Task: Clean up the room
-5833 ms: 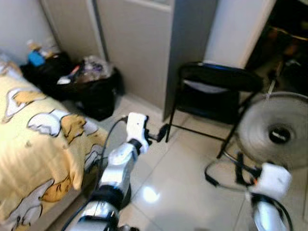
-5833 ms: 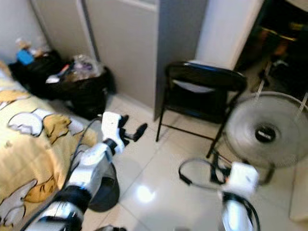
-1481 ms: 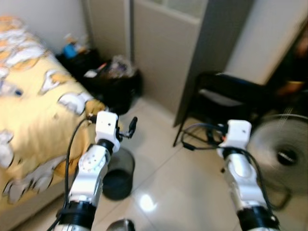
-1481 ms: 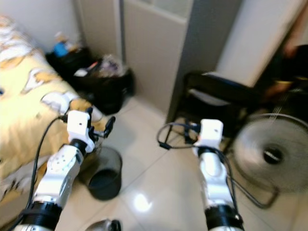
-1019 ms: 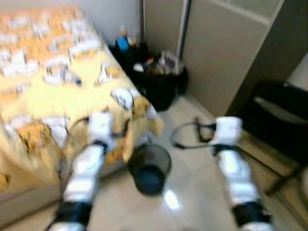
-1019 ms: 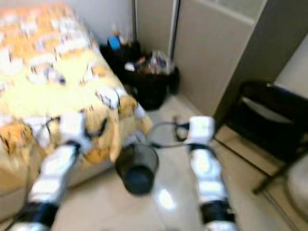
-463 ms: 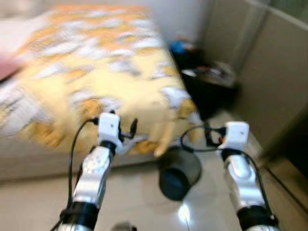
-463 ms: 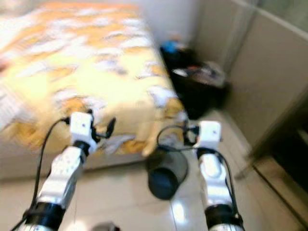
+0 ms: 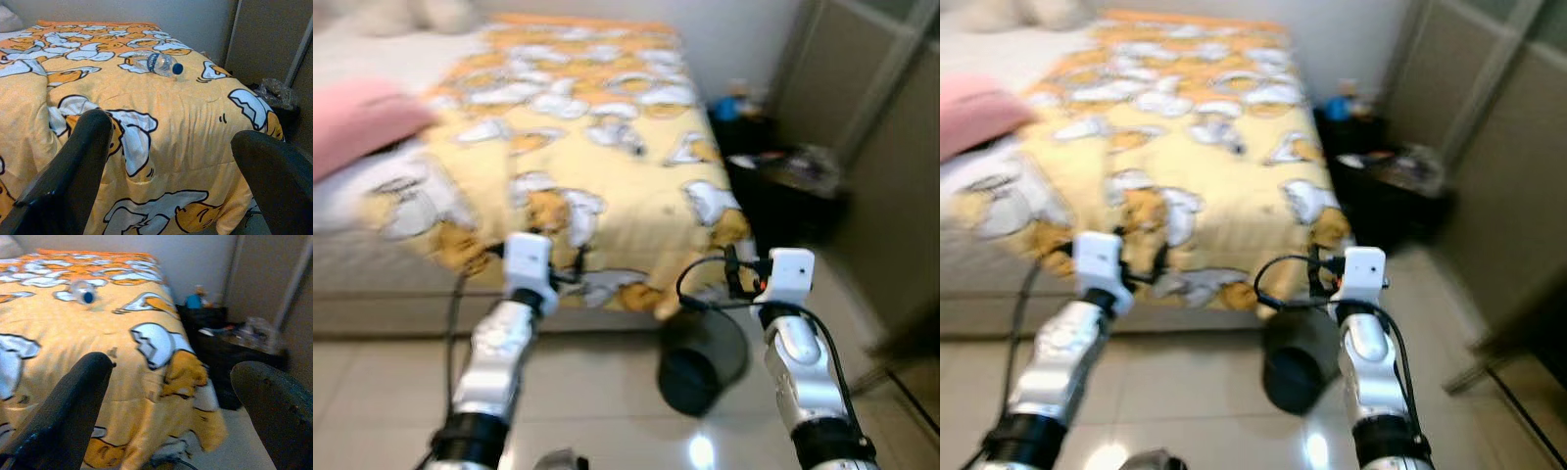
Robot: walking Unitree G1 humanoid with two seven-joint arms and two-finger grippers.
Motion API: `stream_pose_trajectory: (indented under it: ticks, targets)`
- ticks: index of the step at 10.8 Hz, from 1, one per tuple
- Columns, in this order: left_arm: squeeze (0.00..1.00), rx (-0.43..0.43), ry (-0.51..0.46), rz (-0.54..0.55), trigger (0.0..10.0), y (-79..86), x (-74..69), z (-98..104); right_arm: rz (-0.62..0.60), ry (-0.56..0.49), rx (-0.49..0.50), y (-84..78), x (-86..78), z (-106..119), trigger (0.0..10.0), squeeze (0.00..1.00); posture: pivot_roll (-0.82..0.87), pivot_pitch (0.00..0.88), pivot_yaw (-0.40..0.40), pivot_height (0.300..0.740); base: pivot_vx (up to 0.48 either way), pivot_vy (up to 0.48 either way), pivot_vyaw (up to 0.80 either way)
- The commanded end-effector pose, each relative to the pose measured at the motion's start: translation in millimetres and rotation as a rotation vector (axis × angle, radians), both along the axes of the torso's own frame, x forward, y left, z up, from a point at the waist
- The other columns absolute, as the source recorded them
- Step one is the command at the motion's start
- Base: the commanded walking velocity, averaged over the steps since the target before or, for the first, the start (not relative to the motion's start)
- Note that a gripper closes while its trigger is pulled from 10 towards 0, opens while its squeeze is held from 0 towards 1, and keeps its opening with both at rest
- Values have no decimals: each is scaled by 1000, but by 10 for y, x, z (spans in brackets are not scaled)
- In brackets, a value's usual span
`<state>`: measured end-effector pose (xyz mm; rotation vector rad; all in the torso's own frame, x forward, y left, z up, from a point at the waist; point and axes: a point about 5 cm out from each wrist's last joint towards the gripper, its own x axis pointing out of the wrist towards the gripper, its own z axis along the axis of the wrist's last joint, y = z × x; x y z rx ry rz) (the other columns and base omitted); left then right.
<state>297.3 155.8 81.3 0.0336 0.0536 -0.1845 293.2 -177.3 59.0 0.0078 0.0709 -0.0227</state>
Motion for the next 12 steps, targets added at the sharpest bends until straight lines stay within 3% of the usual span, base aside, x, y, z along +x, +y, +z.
stream_pose_trajectory:
  ticks: [1,12]
  targets:
    - [0,-5,-13,-5,10000,-35,21,40,-25,-9,7,-59,3,18,10000,0,-79,0,-10,725,431,0,0]
    - [0,-49,-20,-11,10000,-83,77,61,-4,-13,-10,-47,59,40,10000,0,-86,0,-15,725,438,0,0]
